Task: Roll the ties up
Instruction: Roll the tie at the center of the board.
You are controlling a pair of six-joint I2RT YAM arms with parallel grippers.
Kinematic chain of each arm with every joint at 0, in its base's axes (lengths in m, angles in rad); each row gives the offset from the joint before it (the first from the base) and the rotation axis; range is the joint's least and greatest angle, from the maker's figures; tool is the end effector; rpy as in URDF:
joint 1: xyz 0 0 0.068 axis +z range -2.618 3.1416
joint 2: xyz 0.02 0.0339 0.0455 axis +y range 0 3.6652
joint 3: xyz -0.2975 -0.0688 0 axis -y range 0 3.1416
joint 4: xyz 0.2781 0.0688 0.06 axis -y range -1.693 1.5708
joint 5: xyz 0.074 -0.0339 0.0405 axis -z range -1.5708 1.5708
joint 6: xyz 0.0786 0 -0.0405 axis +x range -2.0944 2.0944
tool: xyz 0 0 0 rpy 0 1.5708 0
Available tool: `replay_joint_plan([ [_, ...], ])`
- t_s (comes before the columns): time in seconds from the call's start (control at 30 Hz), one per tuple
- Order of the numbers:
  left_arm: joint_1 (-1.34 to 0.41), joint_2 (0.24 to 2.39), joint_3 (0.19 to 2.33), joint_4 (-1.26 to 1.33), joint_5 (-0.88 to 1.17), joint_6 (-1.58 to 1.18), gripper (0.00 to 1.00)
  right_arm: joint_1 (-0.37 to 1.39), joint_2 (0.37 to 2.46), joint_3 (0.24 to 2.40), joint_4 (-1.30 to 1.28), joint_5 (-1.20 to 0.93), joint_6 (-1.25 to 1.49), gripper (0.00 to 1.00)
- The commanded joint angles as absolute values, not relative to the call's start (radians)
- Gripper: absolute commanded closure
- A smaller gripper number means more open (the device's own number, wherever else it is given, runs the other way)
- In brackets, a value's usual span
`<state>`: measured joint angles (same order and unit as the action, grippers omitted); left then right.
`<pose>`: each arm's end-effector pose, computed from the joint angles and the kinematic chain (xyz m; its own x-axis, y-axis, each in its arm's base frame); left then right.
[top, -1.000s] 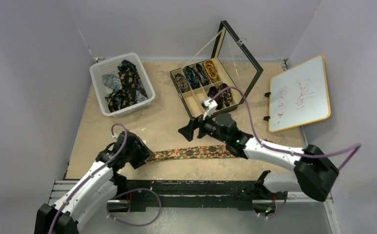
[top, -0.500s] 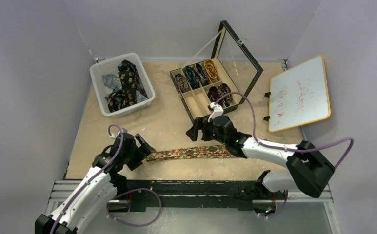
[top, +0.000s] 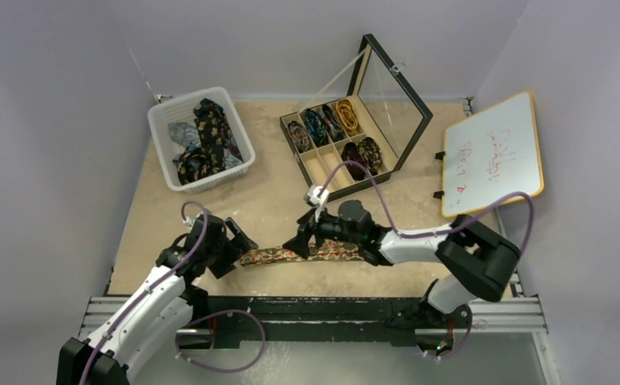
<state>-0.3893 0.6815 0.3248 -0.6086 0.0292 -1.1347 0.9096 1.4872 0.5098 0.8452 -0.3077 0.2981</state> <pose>0.1447 -0.0618 0.1346 -0.6791 -0.7007 -0.2187 -0.5228 0.6708 -0.5260 0.1949 0.2893 0.1933 -0.3524 0.0028 -0.9358 -0.8715 0.3635 0.3293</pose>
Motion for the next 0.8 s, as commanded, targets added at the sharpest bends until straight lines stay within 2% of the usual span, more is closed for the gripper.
replay_joint_plan([
  [0.0,-0.394,0.645,0.335,-0.634,-0.010,-1.169,0.11,1.001,1.579,0.579,0.942,-0.409,-0.042,0.01],
  [0.1,-0.394,0.621,0.370,-0.689,-0.059,-1.199,0.10,1.016,1.631,0.622,0.935,-0.487,-0.245,0.01],
  [0.17,-0.394,0.610,0.399,-0.737,-0.104,-1.235,0.09,1.018,1.663,0.646,0.965,-0.534,-0.284,0.01],
  [0.4,-0.394,0.643,0.518,-0.925,-0.259,-1.385,0.06,1.028,1.869,0.867,0.894,-0.667,-0.365,0.01],
  [0.77,-0.393,0.783,0.601,-0.946,-0.281,-1.349,0.05,1.052,2.023,1.012,0.811,-0.809,-0.371,0.02],
])
